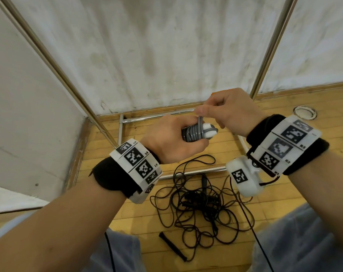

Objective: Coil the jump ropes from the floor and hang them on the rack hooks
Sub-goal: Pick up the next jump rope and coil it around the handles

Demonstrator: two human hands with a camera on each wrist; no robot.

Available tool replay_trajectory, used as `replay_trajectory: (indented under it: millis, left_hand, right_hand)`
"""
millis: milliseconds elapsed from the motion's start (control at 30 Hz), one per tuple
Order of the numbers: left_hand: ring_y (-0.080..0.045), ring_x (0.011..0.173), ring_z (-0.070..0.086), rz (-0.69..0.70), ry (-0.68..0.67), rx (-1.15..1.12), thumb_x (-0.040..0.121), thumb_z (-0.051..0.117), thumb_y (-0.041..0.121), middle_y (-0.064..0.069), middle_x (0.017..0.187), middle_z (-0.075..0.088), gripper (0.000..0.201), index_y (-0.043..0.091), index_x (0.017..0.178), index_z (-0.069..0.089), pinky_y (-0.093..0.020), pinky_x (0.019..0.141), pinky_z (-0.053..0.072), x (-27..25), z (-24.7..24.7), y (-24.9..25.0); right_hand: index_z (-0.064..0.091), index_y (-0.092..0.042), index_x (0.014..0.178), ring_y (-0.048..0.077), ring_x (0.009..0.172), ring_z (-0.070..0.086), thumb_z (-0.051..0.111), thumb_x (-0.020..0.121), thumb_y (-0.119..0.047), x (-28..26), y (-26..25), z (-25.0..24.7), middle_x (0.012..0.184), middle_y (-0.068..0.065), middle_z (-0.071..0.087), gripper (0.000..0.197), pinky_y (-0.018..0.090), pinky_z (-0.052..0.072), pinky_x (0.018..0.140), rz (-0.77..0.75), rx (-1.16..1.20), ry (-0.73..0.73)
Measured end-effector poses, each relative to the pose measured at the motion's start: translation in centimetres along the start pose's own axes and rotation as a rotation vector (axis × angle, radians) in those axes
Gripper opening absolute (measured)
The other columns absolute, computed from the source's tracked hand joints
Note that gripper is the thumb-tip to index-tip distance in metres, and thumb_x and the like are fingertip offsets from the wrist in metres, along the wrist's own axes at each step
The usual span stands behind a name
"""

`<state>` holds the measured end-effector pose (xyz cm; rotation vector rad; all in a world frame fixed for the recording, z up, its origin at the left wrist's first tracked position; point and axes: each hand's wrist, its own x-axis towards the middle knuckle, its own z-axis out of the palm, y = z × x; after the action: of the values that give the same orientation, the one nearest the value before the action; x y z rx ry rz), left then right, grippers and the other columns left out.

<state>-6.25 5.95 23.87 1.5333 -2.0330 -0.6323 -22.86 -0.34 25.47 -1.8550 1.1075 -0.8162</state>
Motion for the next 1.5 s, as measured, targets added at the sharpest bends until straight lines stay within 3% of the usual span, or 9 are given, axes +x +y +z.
replay_trajectory:
  millis: [67,267,433,600,933,1033,1233,1367,1500]
  left_hand:
    - [-0.019,0.065,0.061,0.005,0.007,-0.090,0.073,0.064,0.050,0.002,0.070,0.064,0.027,0.027,0.088,0.066,-0.045,0.063,0.052,-0.2,-0.1,0.7]
    - [-0.023,0.057,0.064,-0.071,0.191,-0.348,0.082,0.070,0.035,-0.008,0.067,0.064,0.017,0.024,0.078,0.058,-0.035,0.048,0.053,0.0,-1.0,1.8]
    - [-0.017,0.052,0.066,-0.147,0.316,-0.381,0.088,0.065,0.035,-0.019,0.077,0.065,0.028,0.008,0.087,0.059,-0.030,0.048,0.054,0.8,-1.3,1.2]
    - [-0.024,0.063,0.067,-0.182,0.364,-0.194,0.086,0.060,0.048,-0.006,0.071,0.065,0.027,0.027,0.074,0.049,-0.045,0.058,0.054,1.4,-0.6,0.4]
    - [-0.009,0.062,0.061,-0.108,0.103,-0.305,0.096,0.052,0.026,0.008,0.078,0.060,0.041,0.018,0.131,0.031,-0.028,0.053,0.049,1.0,0.4,0.6]
    - [0.000,0.067,0.062,-0.077,0.060,-0.334,0.097,0.051,0.021,0.006,0.086,0.061,0.032,0.021,0.123,0.032,-0.021,0.060,0.053,0.9,-0.2,0.7]
    - [-0.010,0.073,0.065,-0.113,0.237,-0.349,0.089,0.064,0.024,-0.004,0.093,0.063,0.033,0.019,0.104,0.035,-0.018,0.060,0.053,1.1,-0.4,0.7]
    - [-0.026,0.076,0.069,-0.186,0.266,-0.448,0.088,0.064,0.025,-0.009,0.095,0.064,0.035,0.017,0.104,0.035,-0.043,0.069,0.059,1.2,-0.3,0.9]
    - [-0.029,0.075,0.066,-0.204,0.300,-0.466,0.089,0.062,0.021,-0.009,0.089,0.061,0.033,0.015,0.107,0.035,-0.048,0.069,0.057,1.5,-0.2,1.1]
  right_hand:
    - [0.068,-0.023,0.068,0.010,0.045,0.045,0.073,0.072,-0.044,0.1,0.3,-0.1,0.048,-0.009,0.052,0.022,0.027,0.039,0.048,0.037,0.168,-0.010]
    - [0.067,-0.019,0.069,0.014,0.044,0.036,0.054,0.093,-0.015,-0.1,0.7,2.0,0.060,0.008,0.045,0.027,0.020,0.033,0.039,0.091,0.542,-0.025]
    - [0.052,-0.020,0.066,0.007,0.044,0.032,0.044,0.097,-0.013,-0.9,-0.1,3.1,0.051,-0.011,0.043,0.033,0.022,0.028,0.044,-0.021,0.262,-0.038]
    - [0.041,-0.026,0.063,0.009,0.048,0.036,0.043,0.093,-0.009,-1.2,-1.1,3.8,0.057,-0.007,0.042,0.035,0.017,0.025,0.043,-0.090,-0.182,0.001]
    - [0.053,-0.020,0.066,0.000,0.051,0.048,0.046,0.085,0.006,-1.2,-0.7,2.5,0.061,-0.010,0.052,0.032,0.006,0.034,0.045,-0.018,-0.124,0.040]
    - [0.056,-0.015,0.074,-0.013,0.049,0.049,0.045,0.087,0.007,-1.4,-0.9,2.2,0.060,-0.014,0.051,0.028,0.003,0.033,0.046,-0.033,-0.108,0.012]
    - [0.060,-0.020,0.080,0.001,0.038,0.049,0.051,0.092,-0.011,-1.5,-0.8,2.1,0.060,-0.005,0.057,0.018,0.019,0.042,0.038,0.004,-0.057,0.111]
    - [0.059,-0.015,0.097,-0.003,0.040,0.052,0.056,0.090,-0.013,-1.4,-1.0,2.3,0.065,-0.004,0.057,0.007,0.015,0.042,0.038,0.008,-0.015,0.121]
    - [0.058,-0.014,0.108,-0.003,0.049,0.056,0.050,0.093,-0.013,-1.5,-1.2,2.6,0.072,-0.008,0.058,0.016,0.011,0.044,0.045,-0.005,-0.077,0.079]
